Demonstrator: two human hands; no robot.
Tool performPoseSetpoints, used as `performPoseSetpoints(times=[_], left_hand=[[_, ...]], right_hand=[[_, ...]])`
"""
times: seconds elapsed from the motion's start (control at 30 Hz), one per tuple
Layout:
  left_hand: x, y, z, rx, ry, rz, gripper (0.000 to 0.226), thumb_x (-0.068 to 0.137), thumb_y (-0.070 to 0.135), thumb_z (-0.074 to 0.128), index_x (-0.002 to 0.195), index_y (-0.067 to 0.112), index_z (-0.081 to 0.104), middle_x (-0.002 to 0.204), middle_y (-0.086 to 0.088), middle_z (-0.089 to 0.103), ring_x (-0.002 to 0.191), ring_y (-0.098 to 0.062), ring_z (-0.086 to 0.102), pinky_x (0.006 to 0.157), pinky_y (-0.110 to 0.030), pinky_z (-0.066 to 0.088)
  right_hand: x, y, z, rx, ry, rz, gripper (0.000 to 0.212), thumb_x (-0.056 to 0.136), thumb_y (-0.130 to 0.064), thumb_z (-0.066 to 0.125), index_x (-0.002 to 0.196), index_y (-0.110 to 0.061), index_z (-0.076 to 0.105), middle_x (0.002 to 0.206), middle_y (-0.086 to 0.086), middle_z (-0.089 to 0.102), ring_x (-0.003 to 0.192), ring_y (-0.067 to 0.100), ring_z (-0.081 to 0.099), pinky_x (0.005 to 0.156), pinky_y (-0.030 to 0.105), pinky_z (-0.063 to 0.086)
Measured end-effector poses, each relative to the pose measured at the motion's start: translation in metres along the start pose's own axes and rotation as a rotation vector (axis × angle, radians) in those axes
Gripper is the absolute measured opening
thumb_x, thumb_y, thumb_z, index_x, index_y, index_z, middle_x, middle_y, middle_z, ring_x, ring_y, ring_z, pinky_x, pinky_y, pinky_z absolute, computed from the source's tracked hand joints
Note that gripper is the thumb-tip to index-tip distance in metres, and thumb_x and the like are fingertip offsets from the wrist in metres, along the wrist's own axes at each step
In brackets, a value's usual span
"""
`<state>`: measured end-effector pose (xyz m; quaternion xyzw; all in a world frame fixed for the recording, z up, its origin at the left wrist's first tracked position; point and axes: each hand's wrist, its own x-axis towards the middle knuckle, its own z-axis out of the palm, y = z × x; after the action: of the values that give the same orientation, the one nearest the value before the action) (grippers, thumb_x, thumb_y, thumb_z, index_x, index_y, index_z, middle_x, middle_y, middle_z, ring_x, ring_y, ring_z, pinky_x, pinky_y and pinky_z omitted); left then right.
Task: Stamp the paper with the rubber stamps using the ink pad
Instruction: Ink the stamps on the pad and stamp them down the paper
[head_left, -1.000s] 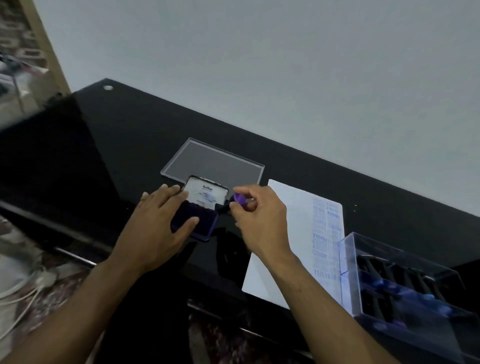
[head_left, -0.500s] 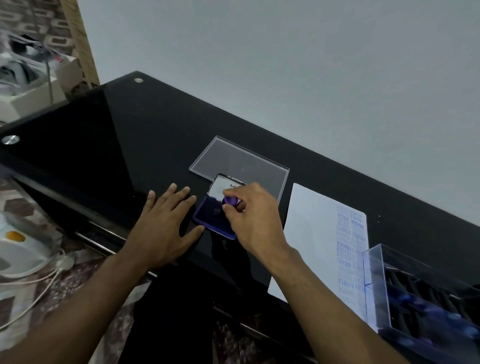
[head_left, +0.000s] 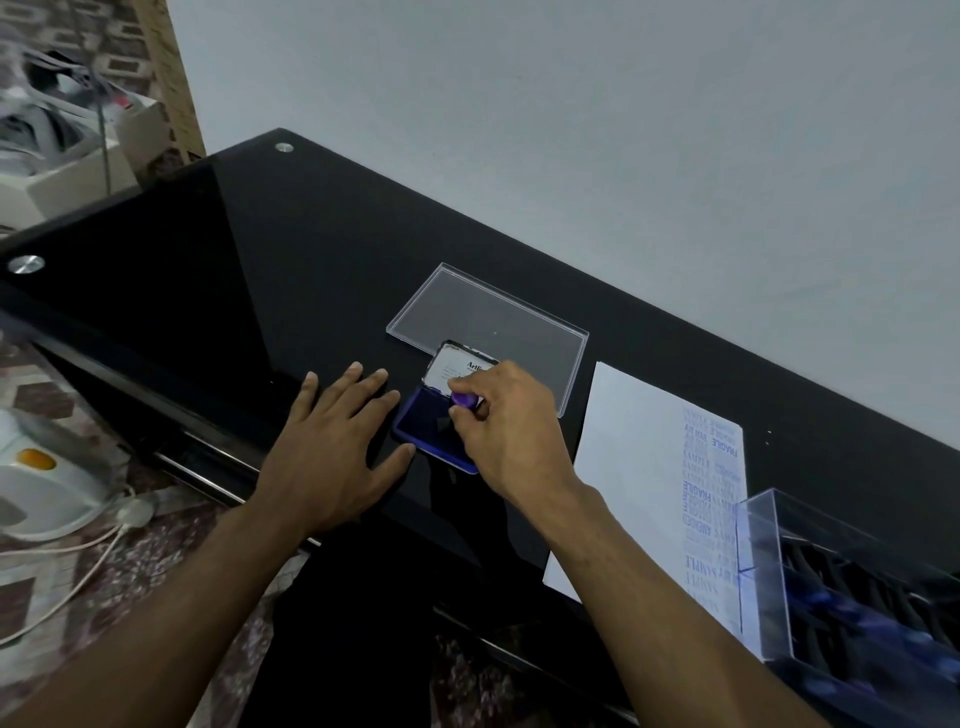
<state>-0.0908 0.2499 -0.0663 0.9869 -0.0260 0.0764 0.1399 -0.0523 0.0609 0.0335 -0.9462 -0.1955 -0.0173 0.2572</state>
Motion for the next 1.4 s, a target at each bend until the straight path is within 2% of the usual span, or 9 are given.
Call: performPoseSetpoints(times=[0.17, 0.5, 0.77, 0.97, 1.4], left_hand=[[0.0012, -0.0009, 0.0019, 0.015, -0.007, -0.004, 0.084, 0.088, 0.076, 0.019, 0.15, 0.025, 0.044, 0.164, 0.001, 0.029, 0.154, -0.017, 0.011, 0.124, -0.054, 0.004], [0.0005, 0.0002, 0.0024, 0.019, 0.008, -0.006, 0.083, 0.089, 0.074, 0.021, 0.149, 0.023, 0.047, 0.162, 0.0, 0.032, 0.154, -0.018, 0.016, 0.124, -0.056, 0.008], [0.0017, -0.0011, 0.0037, 0.029, 0.002, -0.007, 0.083, 0.088, 0.075, 0.019, 0.149, 0.025, 0.044, 0.163, 0.001, 0.03, 0.154, -0.017, 0.013, 0.124, -0.055, 0.005], [0.0019, -0.0012, 0.005, 0.03, 0.008, -0.003, 0.082, 0.089, 0.076, 0.021, 0.149, 0.025, 0.045, 0.163, 0.001, 0.031, 0.154, -0.018, 0.014, 0.124, -0.054, 0.004], [-0.0001, -0.0011, 0.0036, 0.016, 0.017, 0.002, 0.081, 0.09, 0.074, 0.022, 0.149, 0.024, 0.046, 0.162, 0.001, 0.032, 0.154, -0.017, 0.014, 0.125, -0.053, 0.004]], right_hand=[[0.0008, -0.0015, -0.0029, -0.055, -0.05, -0.004, 0.032, 0.094, -0.022, 0.064, 0.126, -0.019, 0.066, 0.123, 0.003, 0.063, 0.113, 0.015, 0.057, 0.102, 0.034, 0.047], [-0.0011, 0.0, -0.0026, -0.035, -0.045, -0.007, 0.032, 0.09, -0.022, 0.069, 0.122, -0.019, 0.069, 0.117, 0.003, 0.064, 0.105, 0.014, 0.059, 0.096, 0.034, 0.052], [0.0029, -0.0023, -0.0051, -0.101, -0.071, -0.032, 0.029, 0.096, -0.023, 0.06, 0.124, -0.017, 0.067, 0.117, 0.006, 0.063, 0.107, 0.016, 0.058, 0.099, 0.033, 0.049], [0.0047, 0.0011, -0.0031, -0.067, -0.047, -0.021, 0.03, 0.09, -0.023, 0.069, 0.12, -0.019, 0.07, 0.115, 0.002, 0.064, 0.104, 0.014, 0.058, 0.096, 0.033, 0.051], [0.0039, 0.0021, -0.0038, -0.043, -0.04, -0.033, 0.03, 0.088, -0.021, 0.07, 0.118, -0.019, 0.071, 0.112, 0.001, 0.065, 0.1, 0.013, 0.059, 0.094, 0.035, 0.051]])
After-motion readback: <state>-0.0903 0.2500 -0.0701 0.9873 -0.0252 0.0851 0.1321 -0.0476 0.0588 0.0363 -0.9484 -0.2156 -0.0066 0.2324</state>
